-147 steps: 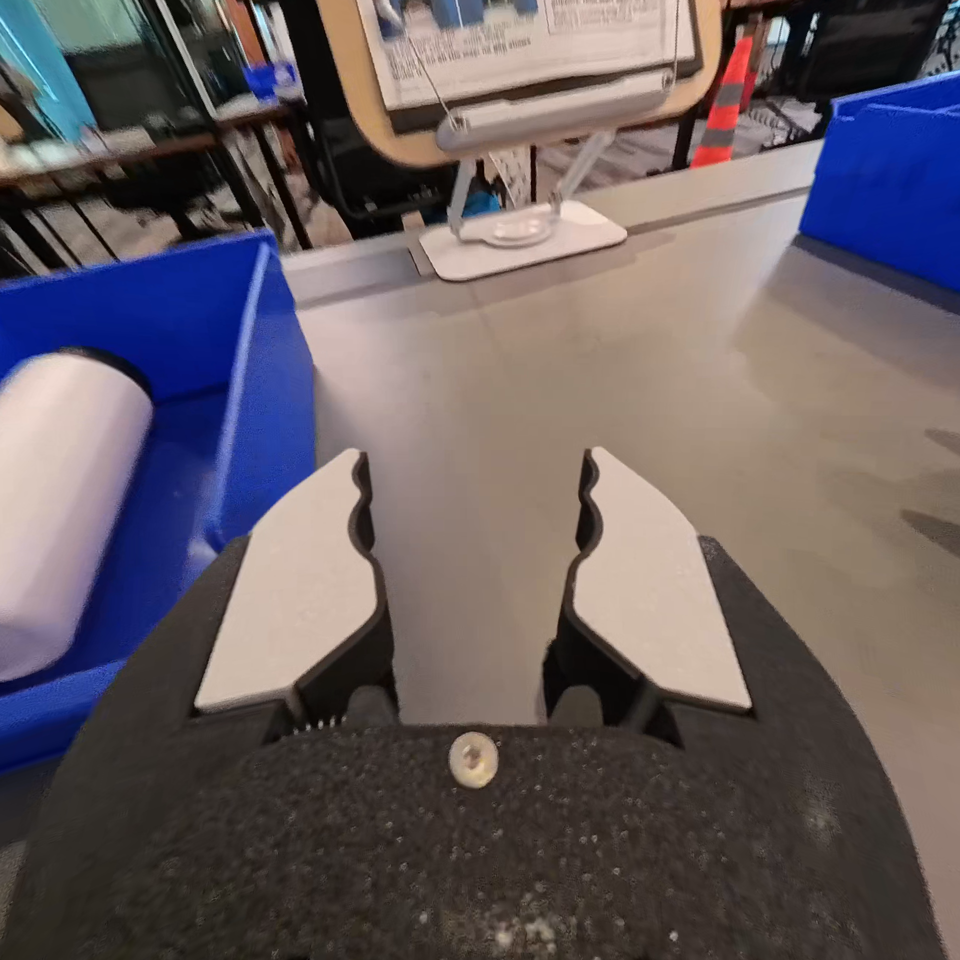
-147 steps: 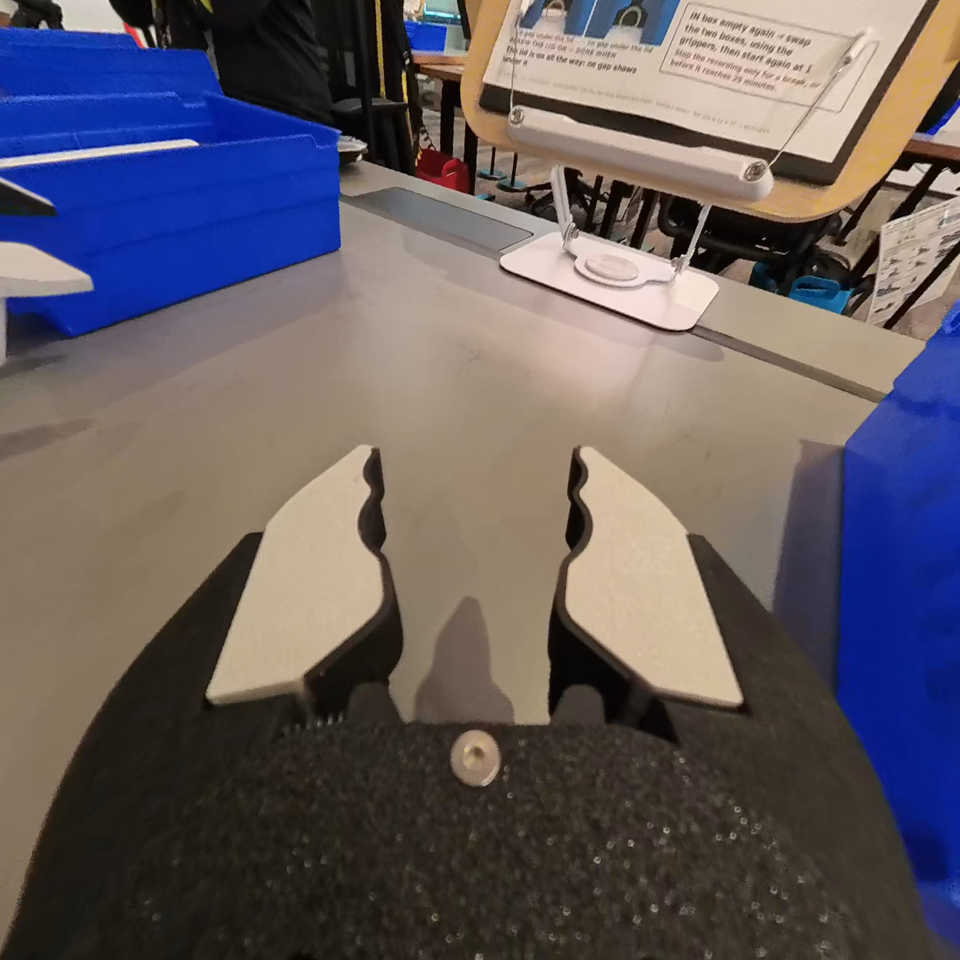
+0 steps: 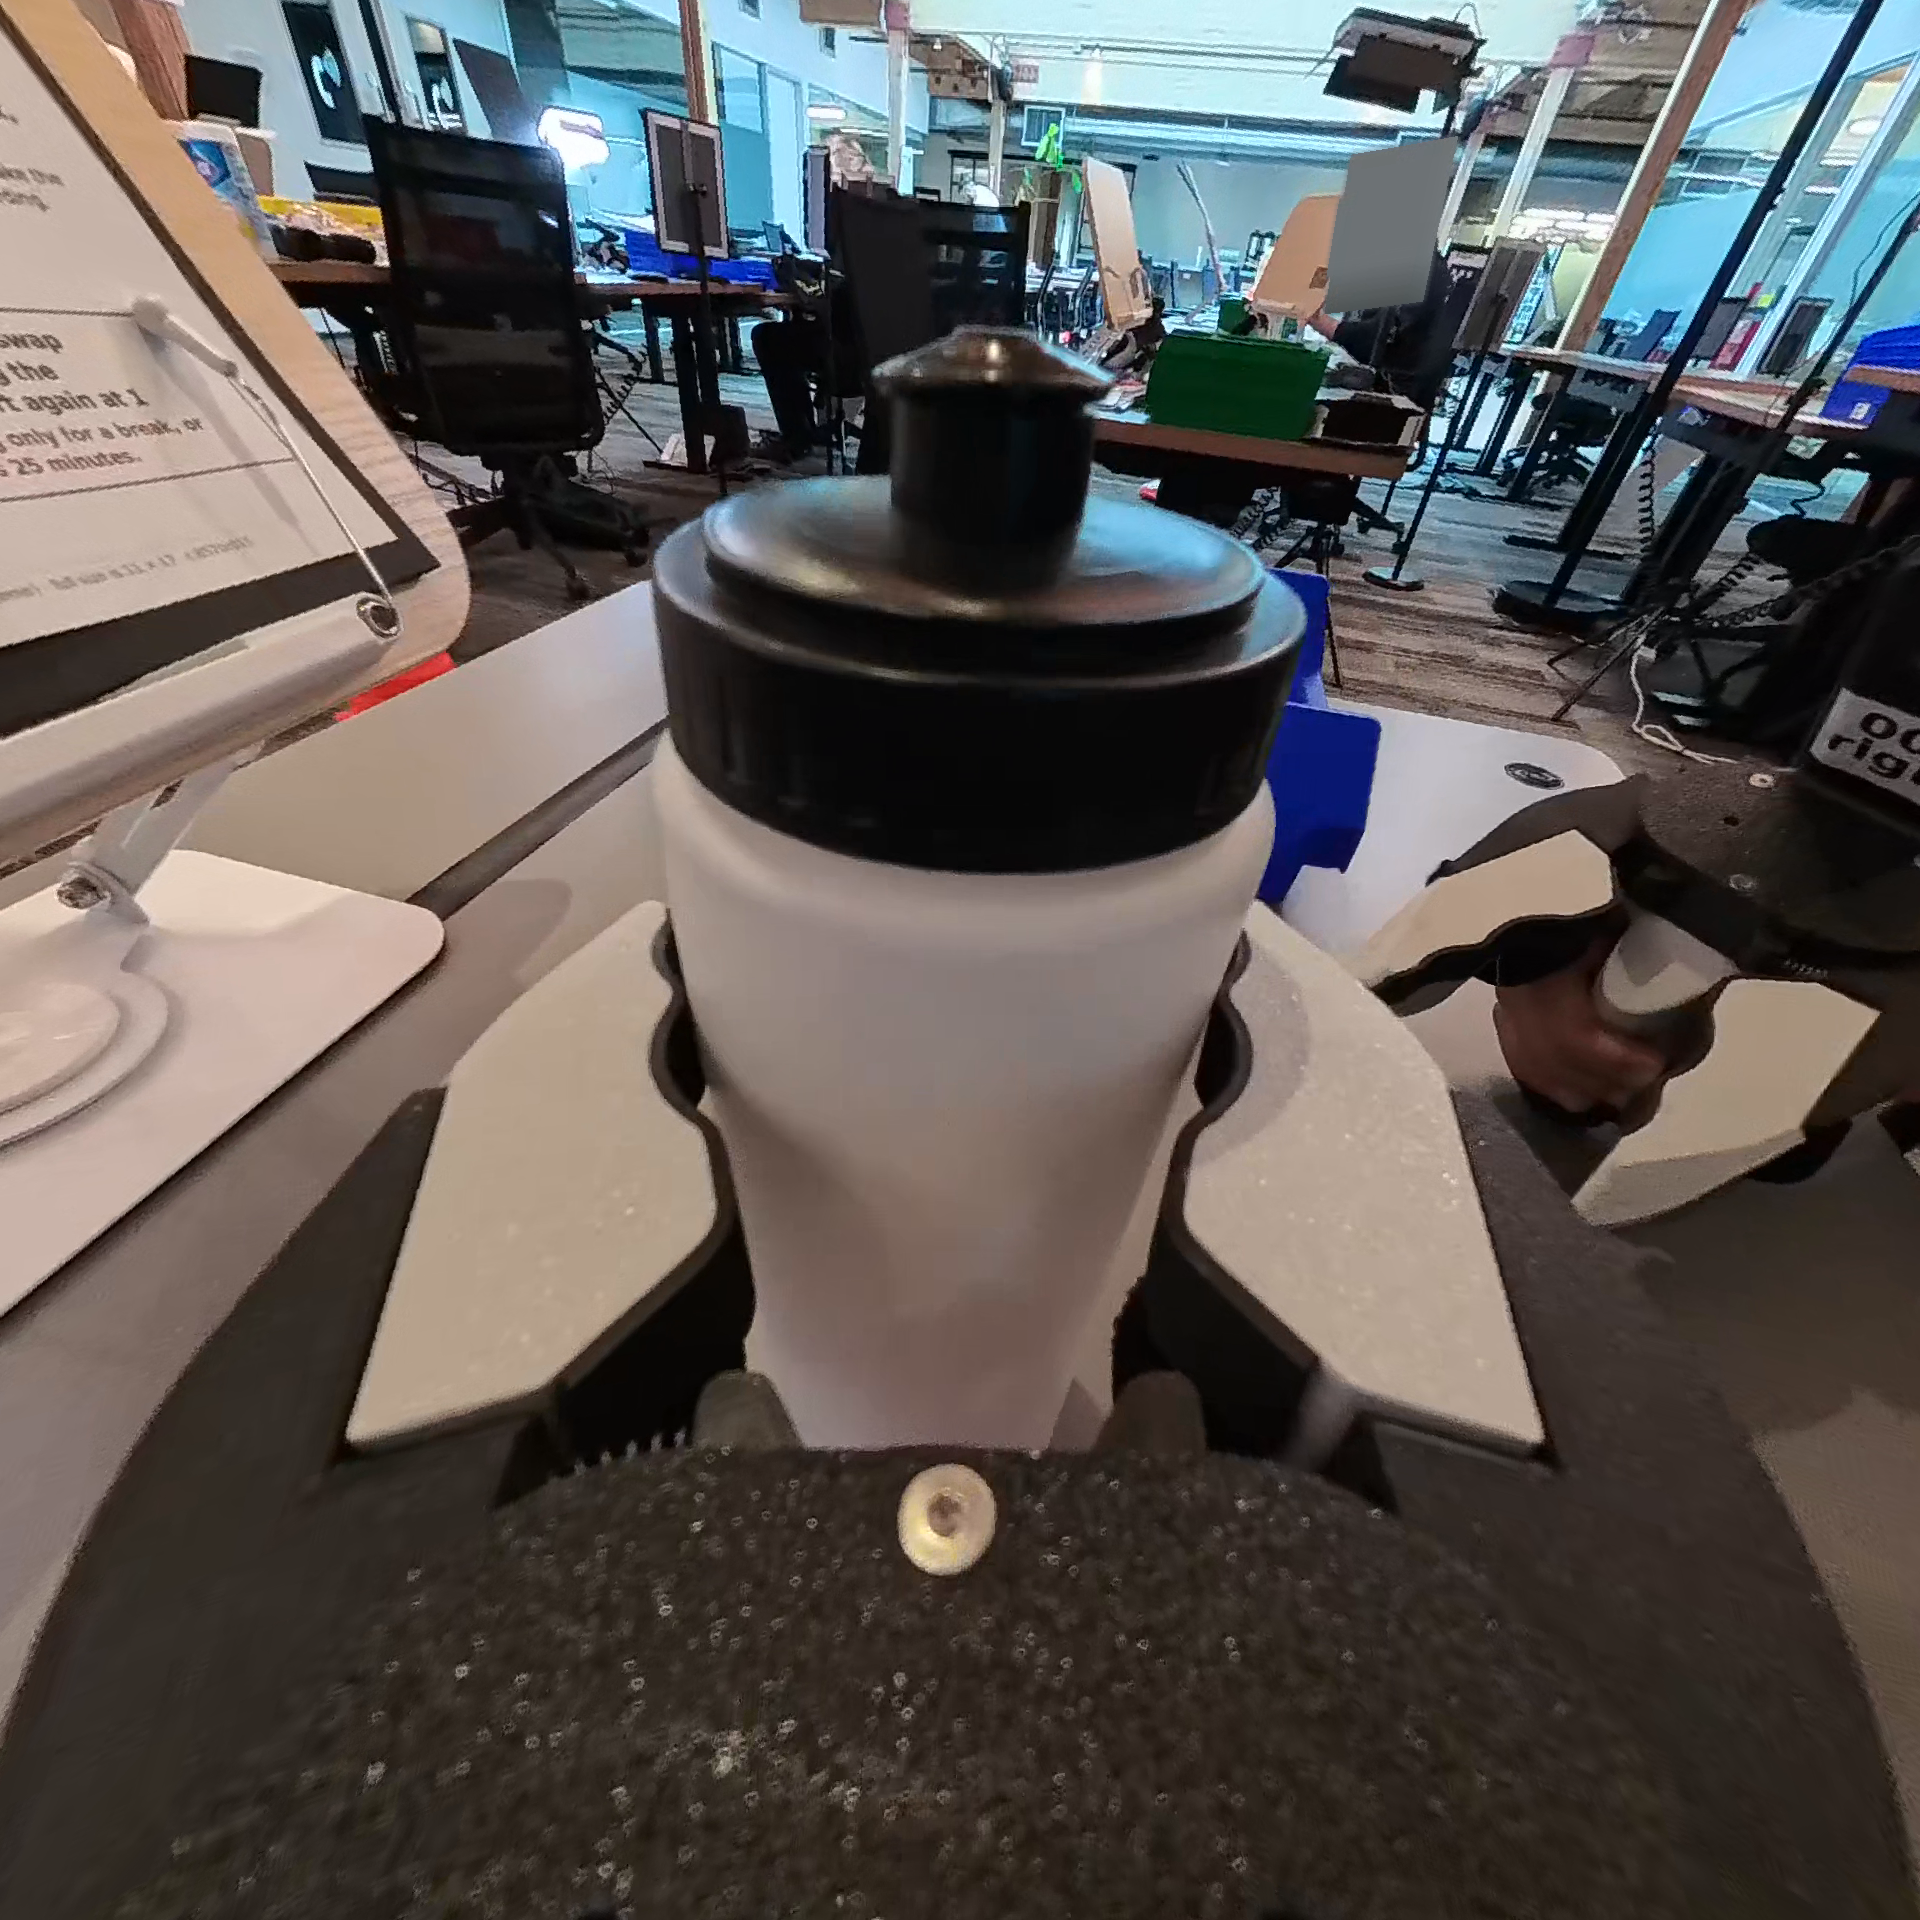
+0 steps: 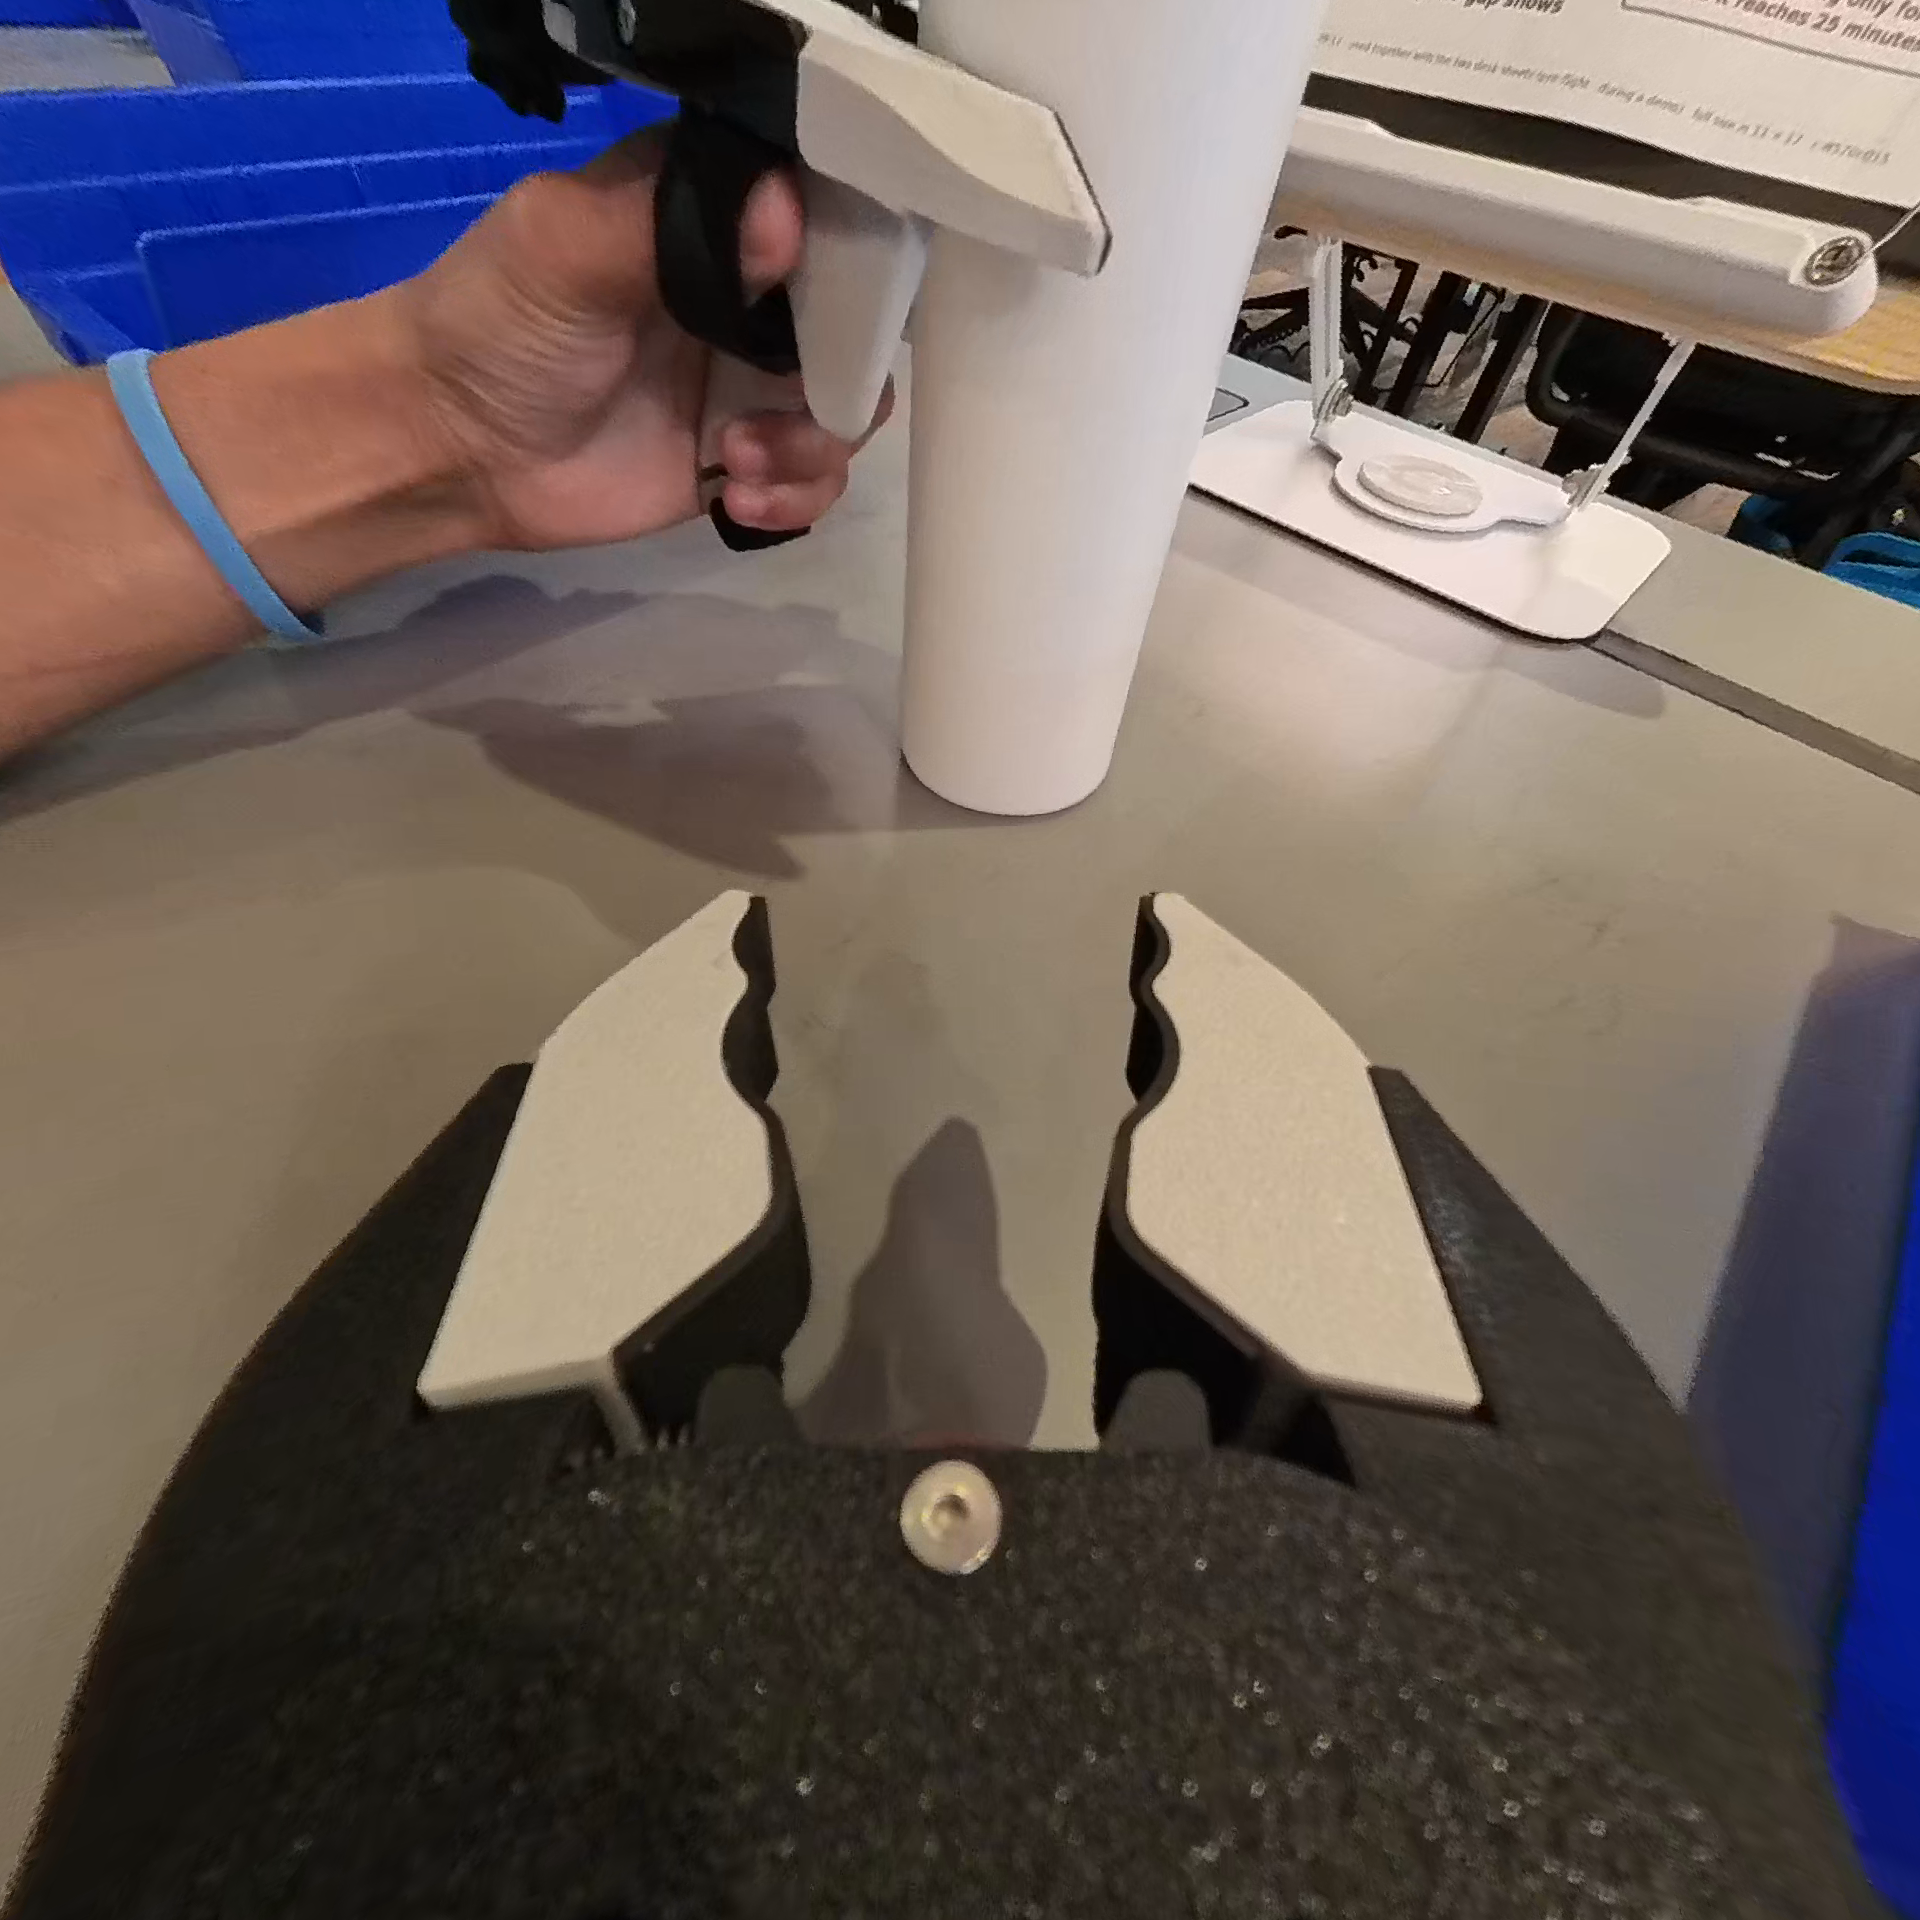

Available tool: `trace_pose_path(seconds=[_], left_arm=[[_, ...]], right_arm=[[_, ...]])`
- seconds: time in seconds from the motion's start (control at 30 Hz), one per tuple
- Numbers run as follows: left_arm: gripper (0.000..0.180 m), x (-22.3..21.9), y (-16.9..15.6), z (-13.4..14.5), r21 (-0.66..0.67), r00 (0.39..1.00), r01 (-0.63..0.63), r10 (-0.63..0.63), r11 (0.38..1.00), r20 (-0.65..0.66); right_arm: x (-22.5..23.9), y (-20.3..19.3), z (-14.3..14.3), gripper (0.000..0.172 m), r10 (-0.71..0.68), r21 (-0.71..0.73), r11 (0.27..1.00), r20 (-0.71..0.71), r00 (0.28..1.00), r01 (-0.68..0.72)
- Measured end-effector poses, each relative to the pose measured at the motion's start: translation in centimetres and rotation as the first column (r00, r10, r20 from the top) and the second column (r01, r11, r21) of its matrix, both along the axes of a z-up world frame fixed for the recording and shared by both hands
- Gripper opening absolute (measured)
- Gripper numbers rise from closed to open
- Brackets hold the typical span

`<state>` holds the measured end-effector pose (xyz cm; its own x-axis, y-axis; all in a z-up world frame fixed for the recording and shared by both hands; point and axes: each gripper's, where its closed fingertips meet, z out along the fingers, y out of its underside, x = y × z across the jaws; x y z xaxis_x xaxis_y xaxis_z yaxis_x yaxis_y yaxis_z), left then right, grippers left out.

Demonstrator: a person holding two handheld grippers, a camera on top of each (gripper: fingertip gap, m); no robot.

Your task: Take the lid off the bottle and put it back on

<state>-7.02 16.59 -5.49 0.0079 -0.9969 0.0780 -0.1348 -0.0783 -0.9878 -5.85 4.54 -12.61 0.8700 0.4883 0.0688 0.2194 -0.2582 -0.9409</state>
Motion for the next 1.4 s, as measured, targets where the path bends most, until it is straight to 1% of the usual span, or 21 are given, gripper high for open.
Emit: trace_pose_path(seconds=[0.1,0.2,0.3,0.43,0.5,0.57,0.63,0.7,0.8,0.97,1.0,1.2,1.4], left_arm=[[0.094,0.0,-0.1,-0.1,0.006,1.000,0.013,-0.013,1.000,-0.010],[0.094,0.0,-0.3,-0.1,0.019,1.000,0.018,-0.018,1.000,-0.013],[0.094,0.1,-0.5,-0.1,0.026,1.000,0.003,-0.003,1.000,-0.013],[0.094,0.1,-0.5,-0.1,0.021,1.000,-0.014,0.014,1.000,-0.009],[0.093,0.1,-0.6,-0.1,0.022,1.000,-0.010,0.010,1.000,-0.010],[0.094,0.1,-0.7,-0.1,0.026,1.000,-0.003,0.004,1.000,-0.015],[0.093,0.1,-0.9,-0.1,0.026,1.000,0.005,-0.004,1.000,-0.018],[0.093,0.1,-0.9,-0.1,0.027,1.000,0.007,-0.007,1.000,-0.020],[0.093,0.2,-1.1,-0.2,0.033,0.999,0.016,-0.015,0.999,-0.029],[0.093,0.4,-1.4,-0.2,0.046,0.999,0.024,-0.022,0.999,-0.038],[0.093,0.4,-1.5,-0.2,0.046,0.999,0.027,-0.025,0.999,-0.040],[0.092,0.3,-1.4,-0.3,0.047,0.998,0.029,-0.027,0.998,-0.049],[0.091,0.2,-1.3,-0.4,0.054,0.998,0.034,-0.031,0.998,-0.051]], right_arm=[[-0.1,0.1,0.3,0.066,0.007,0.006,1.000,-0.034,0.999,-0.007],[-0.2,0.9,1.6,0.067,0.006,0.022,1.000,-0.121,0.993,-0.003],[0.2,3.1,4.8,0.070,-0.046,0.072,0.996,-0.195,0.980,0.061],[0.1,6.7,10.0,0.080,-0.102,0.194,0.972,-0.168,0.981,0.134],[-0.4,8.2,11.5,0.080,-0.130,0.209,0.965,-0.147,0.981,0.159],[-1.5,9.1,12.5,0.077,-0.100,0.208,0.969,-0.160,0.982,0.132],[-2.2,9.8,12.9,0.076,-0.080,0.201,0.973,-0.156,0.984,0.111],[-2.5,10.3,12.9,0.074,-0.061,0.197,0.977,-0.118,0.991,0.084],[-3.1,10.6,12.7,0.073,0.013,0.187,0.982,-0.087,0.996,0.004],[-3.7,11.2,12.2,0.074,0.096,0.154,0.984,-0.050,0.994,-0.087],[-3.8,11.3,12.1,0.071,0.108,0.150,0.983,-0.036,0.994,-0.101],[-4.0,11.3,12.1,0.068,0.182,0.142,0.975,-0.061,0.981,-0.172],[-4.1,11.4,12.0,0.068,0.227,0.118,0.969,-0.075,0.971,-0.218]])
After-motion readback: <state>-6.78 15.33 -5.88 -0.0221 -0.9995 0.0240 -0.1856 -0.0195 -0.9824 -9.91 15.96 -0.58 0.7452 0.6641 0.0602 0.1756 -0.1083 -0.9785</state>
